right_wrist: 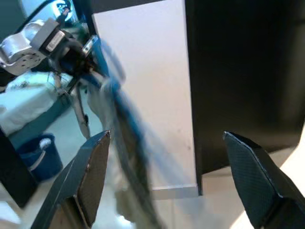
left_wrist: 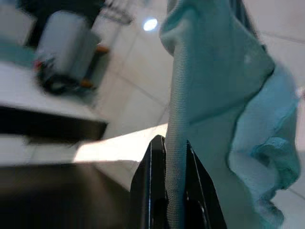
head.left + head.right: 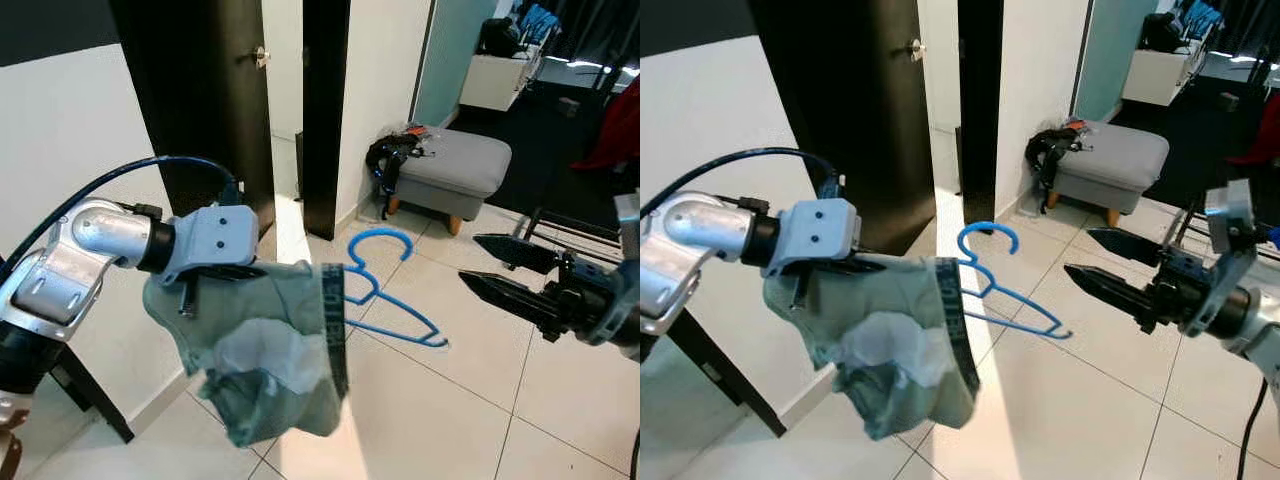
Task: Hang hanger
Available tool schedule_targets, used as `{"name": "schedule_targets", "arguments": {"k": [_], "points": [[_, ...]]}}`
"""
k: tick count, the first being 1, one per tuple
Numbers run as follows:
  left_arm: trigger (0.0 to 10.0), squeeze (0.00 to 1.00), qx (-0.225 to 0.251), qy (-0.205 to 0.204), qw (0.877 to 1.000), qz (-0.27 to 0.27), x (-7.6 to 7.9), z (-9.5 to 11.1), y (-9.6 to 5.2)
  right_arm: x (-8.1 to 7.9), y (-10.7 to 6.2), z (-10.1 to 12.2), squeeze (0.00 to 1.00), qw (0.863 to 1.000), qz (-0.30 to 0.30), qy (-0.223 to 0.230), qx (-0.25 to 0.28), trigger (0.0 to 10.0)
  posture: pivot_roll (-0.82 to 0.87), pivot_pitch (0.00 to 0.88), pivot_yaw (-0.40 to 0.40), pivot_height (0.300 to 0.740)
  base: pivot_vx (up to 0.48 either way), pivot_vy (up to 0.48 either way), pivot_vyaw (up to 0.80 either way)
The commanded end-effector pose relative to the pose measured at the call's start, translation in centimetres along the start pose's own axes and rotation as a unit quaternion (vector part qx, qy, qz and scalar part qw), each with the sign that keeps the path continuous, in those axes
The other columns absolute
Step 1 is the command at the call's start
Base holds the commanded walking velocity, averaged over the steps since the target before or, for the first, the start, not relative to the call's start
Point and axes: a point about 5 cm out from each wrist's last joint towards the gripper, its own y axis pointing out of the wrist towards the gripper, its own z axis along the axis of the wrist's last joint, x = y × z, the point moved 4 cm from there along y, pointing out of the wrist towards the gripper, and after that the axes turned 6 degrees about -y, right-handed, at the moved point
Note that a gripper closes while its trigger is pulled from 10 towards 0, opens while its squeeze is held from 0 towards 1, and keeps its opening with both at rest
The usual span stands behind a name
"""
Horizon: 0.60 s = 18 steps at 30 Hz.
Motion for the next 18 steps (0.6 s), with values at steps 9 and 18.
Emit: {"name": "schedule_targets", "arguments": {"k": [9, 18], "points": [[0.0, 0.0, 0.008, -0.004, 0.996, 0.087, -3.7, -0.6, -2.4, -2.4, -2.5, -2.5, 0.0, 0.995, -0.008, 0.096, 0.026, 10.0, 0.15, 0.0, 0.032, 0.74, 0.0, 0.0, 0.0], [5.8, 0.0, 0.104, -0.022, 0.991, 0.084, -4.5, 2.0, -3.2, -3.1, -2.2, -5.7, 0.0, 0.987, -0.027, 0.157, 0.02, 10.0, 0.15, 0.0, 0.029, 0.74, 0.0, 0.0, 0.0]]}}
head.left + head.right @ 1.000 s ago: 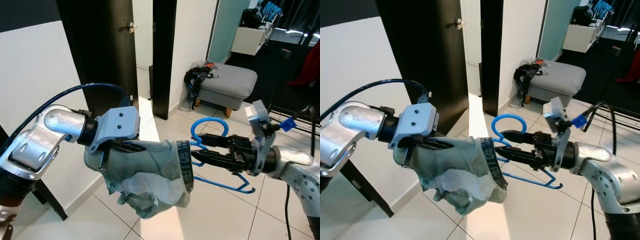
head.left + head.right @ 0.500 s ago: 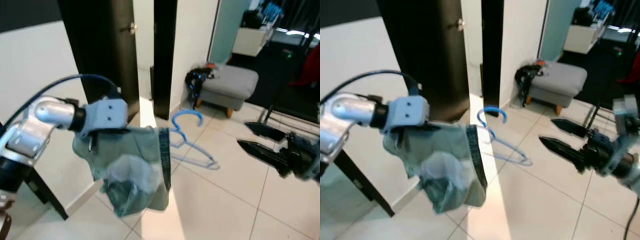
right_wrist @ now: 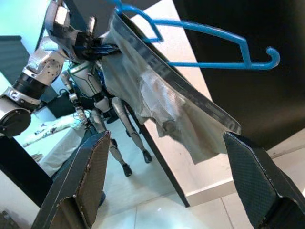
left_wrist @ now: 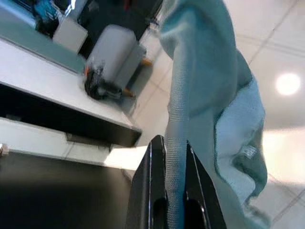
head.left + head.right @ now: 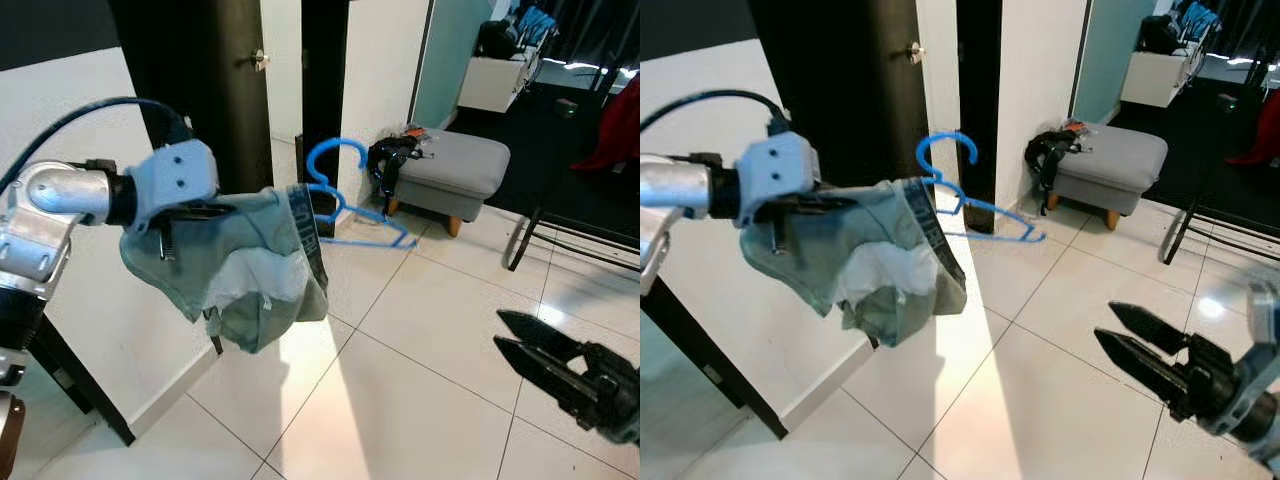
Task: Hang hanger
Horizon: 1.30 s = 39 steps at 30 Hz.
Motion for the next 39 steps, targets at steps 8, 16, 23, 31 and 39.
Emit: {"name": "schedule_targets", "arguments": {"k": [8, 16, 23, 31, 39], "points": [[10.0, 0.0, 0.154, -0.025, 0.985, -0.072, 1.3, 4.4, -0.3, 0.6, 1.2, -1.5, 0.0, 0.999, -0.018, 0.033, 0.012, 10.0, 0.16, 0.0, 0.023, 0.74, 0.0, 0.0, 0.0], [10.0, 0.0, 0.191, -0.01, 0.976, -0.104, 2.4, 5.8, 0.2, 0.0, 1.9, -1.5, 0.0, 0.999, 0.003, 0.044, 0.022, 10.0, 0.16, 0.0, 0.023, 0.74, 0.0, 0.0, 0.0], [10.0, 0.0, 0.233, 0.014, 0.962, -0.14, 3.9, 8.1, 1.2, -2.5, 4.9, -0.5, 0.0, 0.994, 0.095, 0.038, 0.027, 10.0, 0.15, 0.0, 0.028, 0.74, 0.0, 0.0, 0.0], [10.0, 0.0, 0.241, 0.018, 0.959, -0.146, 4.0, 8.5, 1.2, -2.8, 6.2, -0.2, 0.0, 0.993, 0.111, 0.031, 0.029, 10.0, 0.16, 0.0, 0.028, 0.74, 0.0, 0.0, 0.0], [10.0, 0.0, 0.245, 0.023, 0.958, -0.148, 3.8, 8.8, 1.6, -3.1, 7.9, 0.1, 0.0, 0.991, 0.133, 0.015, 0.022, 10.0, 0.17, 0.0, 0.026, 0.74, 0.0, 0.0, 0.0]]}}
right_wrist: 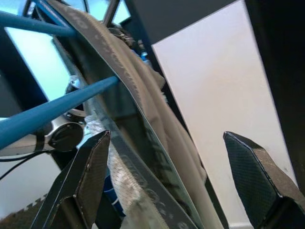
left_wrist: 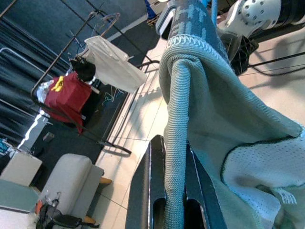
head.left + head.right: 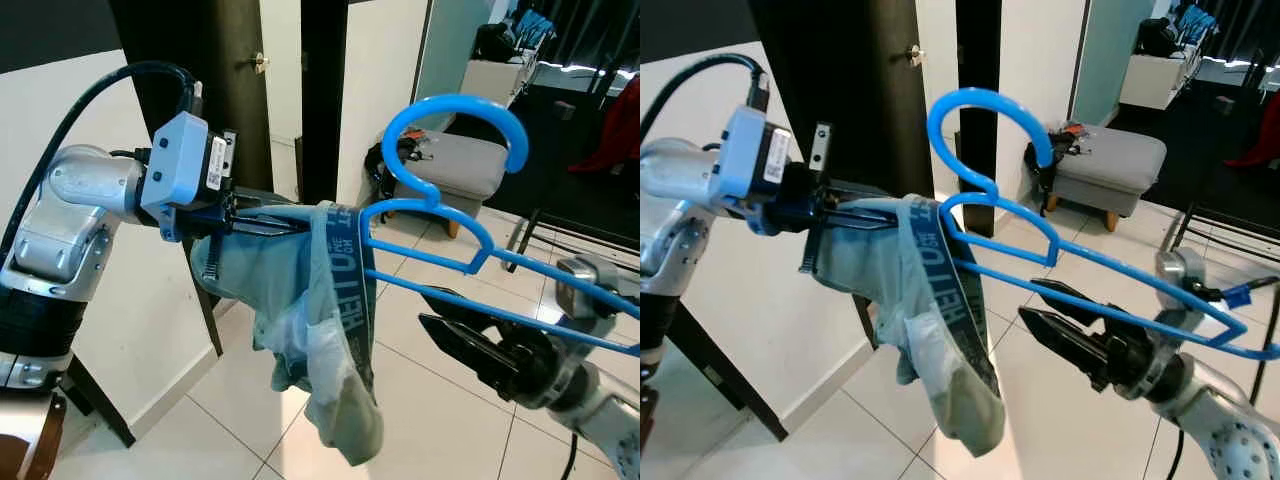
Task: Hang hanger
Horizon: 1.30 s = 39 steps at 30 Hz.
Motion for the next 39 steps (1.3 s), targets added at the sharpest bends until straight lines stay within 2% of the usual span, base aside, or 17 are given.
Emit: {"name": "schedule_targets", "arguments": {"k": [1, 10, 14, 21, 22, 27, 30, 32, 34, 35, 36, 37, 38, 39], "points": [[10.0, 0.0, 0.013, 0.004, 1.0, -0.005, -0.2, 0.4, 0.6, 0.0, 0.5, -0.3, 0.0, 1.0, 0.002, -0.004, -0.012, 10.0, 0.17, 0.0, 0.026, 0.74, 0.0, 0.0, 0.0], [10.0, 0.0, 0.044, 0.009, 0.999, -0.005, -0.2, 1.5, 1.7, 0.4, 1.4, -0.6, 0.0, 0.999, -0.004, -0.018, -0.032, 10.0, 0.17, 0.0, 0.026, 0.74, 0.0, 0.0, 0.0], [10.0, 0.0, 0.077, 0.006, 0.997, -0.008, -0.4, 2.6, 2.2, 1.3, 1.5, -1.3, 0.0, 0.998, -0.022, -0.015, -0.051, 10.0, 0.17, 0.0, 0.022, 0.74, 0.0, 0.0, 0.0], [10.0, 0.0, 0.102, 0.0, 0.995, -0.015, -0.4, 3.3, 2.7, 1.8, 1.7, -1.4, 0.0, 0.998, -0.032, -0.016, -0.056, 10.0, 0.18, 0.0, 0.019, 0.74, 0.0, 0.0, 0.0], [10.0, 0.0, 0.108, 0.0, 0.994, -0.016, -0.5, 3.4, 3.1, 2.0, 1.8, -1.7, 0.0, 0.997, -0.032, -0.018, -0.07, 10.0, 0.19, 0.0, 0.015, 0.74, 0.0, 0.0, 0.0], [10.0, 0.0, 0.114, 0.001, 0.993, -0.017, -0.5, 3.4, 3.8, 1.9, 2.3, -2.2, 0.0, 0.996, -0.02, -0.018, -0.086, 10.0, 0.19, 0.0, 0.016, 0.74, 0.0, 0.0, 0.0], [10.0, 0.0, 0.111, 0.009, 0.994, -0.008, -0.7, 3.1, 4.4, 1.2, 2.8, -2.2, 0.0, 0.995, 0.011, -0.015, -0.094, 10.0, 0.18, 0.0, 0.018, 0.74, 0.0, 0.0, 0.0], [10.0, 0.0, 0.111, 0.009, 0.994, -0.008, -0.7, 3.1, 4.4, 1.2, 2.8, -2.2, 0.0, 0.995, 0.011, -0.015, -0.094, 10.0, 0.18, 0.0, 0.018, 0.74, 0.0, 0.0, 0.0], [10.0, 0.0, 0.109, 0.014, 0.994, 0.002, -1.0, 2.9, 4.6, 0.8, 2.8, -2.5, 0.0, 0.994, 0.023, -0.013, -0.109, 10.0, 0.18, 0.0, 0.018, 0.74, 0.0, 0.0, 0.0], [10.0, 0.0, 0.108, 0.02, 0.994, 0.017, -1.5, 3.0, 4.7, 0.9, 2.4, -3.4, 0.0, 0.988, 0.019, -0.013, -0.15, 10.0, 0.18, 0.0, 0.018, 0.74, 0.0, 0.0, 0.0], [10.0, 0.0, 0.108, 0.02, 0.994, 0.017, -1.5, 3.0, 4.7, 0.9, 2.4, -3.4, 0.0, 0.988, 0.019, -0.013, -0.15, 10.0, 0.18, 0.0, 0.018, 0.74, 0.0, 0.0, 0.0], [10.0, 0.0, 0.106, 0.028, 0.993, 0.031, -2.0, 3.1, 4.7, 1.4, 1.7, -4.4, 0.0, 0.981, 0.001, -0.013, -0.192, 10.0, 0.17, 0.0, 0.016, 0.74, 0.0, 0.0, 0.0], [10.0, 0.0, 0.106, 0.028, 0.993, 0.031, -2.0, 3.1, 4.7, 1.4, 1.7, -4.4, 0.0, 0.981, 0.001, -0.013, -0.192, 10.0, 0.17, 0.0, 0.016, 0.74, 0.0, 0.0, 0.0], [10.0, 0.0, 0.103, 0.035, 0.993, 0.047, -2.5, 3.2, 4.5, 2.1, 0.7, -5.6, 0.0, 0.969, -0.025, -0.014, -0.244, 10.0, 0.17, 0.0, 0.018, 0.74, 0.0, 0.0, 0.0]]}}
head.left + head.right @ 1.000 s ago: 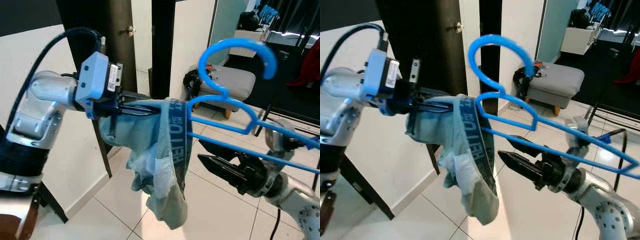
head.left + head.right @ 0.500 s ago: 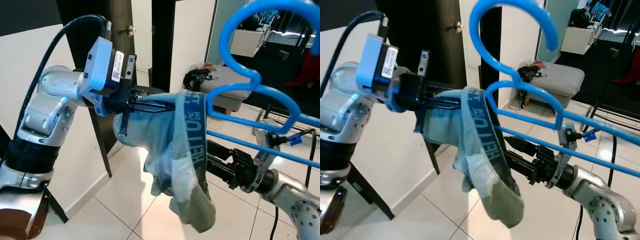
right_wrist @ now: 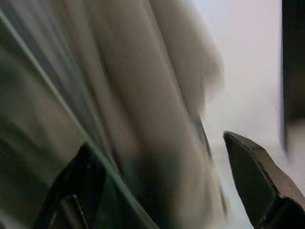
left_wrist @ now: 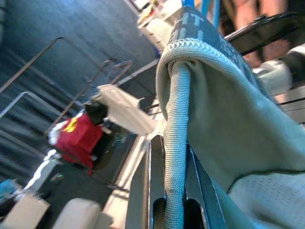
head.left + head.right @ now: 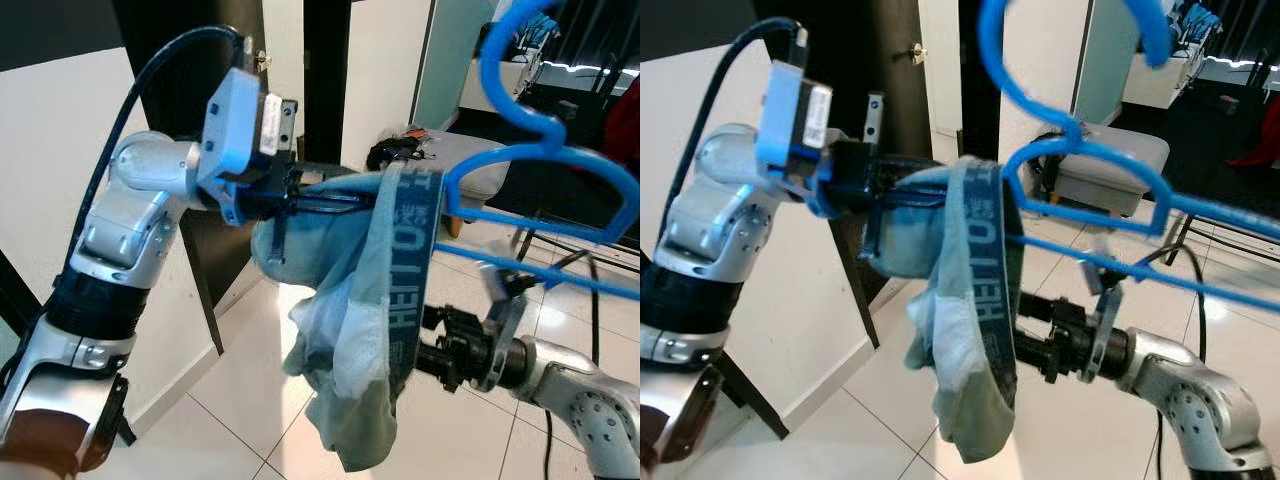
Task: Hang hanger
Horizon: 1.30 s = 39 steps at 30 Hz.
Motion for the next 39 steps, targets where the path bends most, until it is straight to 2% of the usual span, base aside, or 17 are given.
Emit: {"name": "schedule_targets", "arguments": {"k": [1, 2, 3, 5, 8, 13, 16, 17, 18, 19, 20, 21, 25, 26, 31, 36, 39], "points": [[10.0, 0.0, 0.004, 0.014, 1.0, 0.011, -0.5, 0.4, 0.1, 0.1, 0.1, -1.0, 0.0, 1.0, -0.009, 0.008, -0.024, 10.0, 0.17, 0.0, 0.018, 0.74, 0.0, 0.0, 0.0], [10.0, 0.0, 0.0, 0.022, 1.0, 0.023, -1.0, 0.4, -0.1, 0.7, -0.4, -2.5, 0.0, 0.997, -0.032, 0.014, -0.069, 10.0, 0.17, 0.0, 0.016, 0.74, 0.0, 0.0, 0.0], [10.0, 0.0, 0.0, 0.022, 1.0, 0.023, -1.0, 0.4, -0.1, 0.7, -0.4, -2.5, 0.0, 0.997, -0.032, 0.014, -0.069, 10.0, 0.17, 0.0, 0.016, 0.74, 0.0, 0.0, 0.0], [10.0, 0.0, -0.013, 0.036, 0.998, 0.05, -2.1, 0.5, -1.0, 1.3, -1.7, -4.8, 0.0, 0.988, -0.071, 0.034, -0.131, 10.0, 0.17, 0.0, 0.016, 0.74, 0.0, 0.0, 0.0], [10.0, 0.0, -0.031, 0.049, 0.996, 0.064, -2.7, 0.4, -1.9, 1.8, -2.7, -5.9, 0.0, 0.98, -0.105, 0.054, -0.158, 10.0, 0.17, 0.0, 0.017, 0.74, 0.0, 0.0, 0.0], [10.0, 0.0, -0.056, 0.057, 0.994, 0.076, -3.0, -0.1, -3.0, 3.4, -4.3, -6.1, 0.0, 0.97, -0.174, 0.065, -0.16, 10.0, 0.17, 0.0, 0.018, 0.74, 0.0, 0.0, 0.0], [10.0, 0.0, -0.105, 0.065, 0.99, 0.073, -2.4, -1.9, -4.3, 6.2, -6.7, -5.4, 0.0, 0.95, -0.273, 0.086, -0.127, 9.3, 0.16, 0.0, 0.021, 0.74, 0.0, 0.0, 0.0], [10.0, 0.0, -0.105, 0.065, 0.99, 0.073, -2.4, -1.9, -4.3, 6.2, -6.7, -5.4, 0.0, 0.95, -0.273, 0.086, -0.127, 9.3, 0.16, 0.0, 0.021, 0.74, 0.0, 0.0, 0.0], [10.0, 0.0, -0.12, 0.065, 0.988, 0.071, -2.1, -2.5, -4.7, 7.1, -7.5, -5.0, 0.0, 0.942, -0.304, 0.095, -0.107, 1.1, 0.15, 0.0, 0.026, 0.74, 0.0, 0.0, 0.0], [10.0, 0.0, -0.138, 0.06, 0.986, 0.066, -1.5, -3.3, -5.3, 8.1, -8.7, -4.3, 0.0, 0.932, -0.338, 0.108, -0.073, 0.0, 0.15, 0.0, 0.026, 0.74, 0.0, 0.0, 0.0], [10.0, 0.0, -0.138, 0.06, 0.986, 0.066, -1.5, -3.3, -5.3, 8.1, -8.7, -4.3, 0.0, 0.932, -0.338, 0.108, -0.073, 0.0, 0.15, 0.0, 0.026, 0.74, 0.0, 0.0, 0.0], [10.0, 0.0, -0.156, 0.054, 0.984, 0.061, -0.9, -4.1, -5.9, 8.7, -9.9, -3.6, 0.0, 0.924, -0.361, 0.121, -0.038, 0.0, 0.15, 0.0, 0.025, 0.74, 0.0, 0.0, 0.0], [10.0, 0.0, -0.178, 0.044, 0.982, 0.054, 0.1, -5.1, -7.0, 9.5, -11.9, -2.4, 0.0, 0.908, -0.395, 0.142, 0.019, 0.0, 0.15, 0.0, 0.025, 0.74, 0.0, 0.0, 0.0], [10.0, 0.0, -0.178, 0.044, 0.982, 0.054, 0.1, -5.1, -7.0, 9.5, -11.9, -2.4, 0.0, 0.908, -0.395, 0.142, 0.019, 0.0, 0.15, 0.0, 0.025, 0.74, 0.0, 0.0, 0.0], [10.0, 0.0, -0.189, 0.022, 0.981, 0.034, 1.6, -6.0, -7.7, 10.9, -14.6, -0.2, 0.0, 0.876, -0.443, 0.157, 0.105, 0.0, 0.15, 0.0, 0.026, 0.74, 0.0, 0.0, 0.0], [10.0, 0.0, -0.191, 0.019, 0.981, 0.025, 2.2, -6.3, -7.5, 11.1, -14.7, 0.4, 0.0, 0.872, -0.446, 0.16, 0.126, 0.0, 0.15, 0.0, 0.026, 0.74, 0.0, 0.0, 0.0], [10.0, 0.0, -0.213, 0.024, 0.977, 0.014, 3.2, -7.6, -7.2, 11.2, -14.3, 1.2, 0.0, 0.87, -0.444, 0.16, 0.142, 0.0, 0.15, 0.0, 0.025, 0.74, 0.0, 0.0, 0.0]]}}
